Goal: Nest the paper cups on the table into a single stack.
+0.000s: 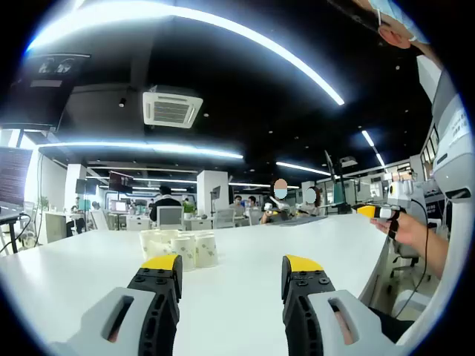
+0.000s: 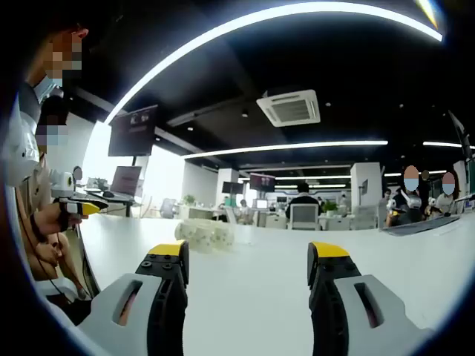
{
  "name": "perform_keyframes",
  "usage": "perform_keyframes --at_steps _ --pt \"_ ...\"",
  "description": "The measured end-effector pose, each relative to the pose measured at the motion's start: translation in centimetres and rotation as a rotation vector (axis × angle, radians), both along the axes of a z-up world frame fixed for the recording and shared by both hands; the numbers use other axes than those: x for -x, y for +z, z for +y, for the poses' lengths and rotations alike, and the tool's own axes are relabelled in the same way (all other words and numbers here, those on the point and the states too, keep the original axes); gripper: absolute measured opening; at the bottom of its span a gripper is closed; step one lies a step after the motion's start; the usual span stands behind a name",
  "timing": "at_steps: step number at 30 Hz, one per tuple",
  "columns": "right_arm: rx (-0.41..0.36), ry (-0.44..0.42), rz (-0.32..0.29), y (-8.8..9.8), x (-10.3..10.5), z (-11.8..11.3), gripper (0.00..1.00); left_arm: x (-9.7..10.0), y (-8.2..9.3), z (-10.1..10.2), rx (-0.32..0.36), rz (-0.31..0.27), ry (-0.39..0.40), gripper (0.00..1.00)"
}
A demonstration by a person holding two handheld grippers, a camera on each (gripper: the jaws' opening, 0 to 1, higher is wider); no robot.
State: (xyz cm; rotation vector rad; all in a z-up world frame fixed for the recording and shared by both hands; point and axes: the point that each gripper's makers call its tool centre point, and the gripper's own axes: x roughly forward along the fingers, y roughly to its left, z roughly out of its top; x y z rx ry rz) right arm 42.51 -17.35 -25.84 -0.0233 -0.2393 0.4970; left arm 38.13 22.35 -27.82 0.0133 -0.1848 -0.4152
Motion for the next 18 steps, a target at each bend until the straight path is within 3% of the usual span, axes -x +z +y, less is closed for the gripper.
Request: perform_keyframes --at_steps 18 --pt "0.003 0.018 -0.016 0.52 0.53 0.61 0.66 -0.02 -0.34 0.16 -0.008 0.010 0.000 0.58"
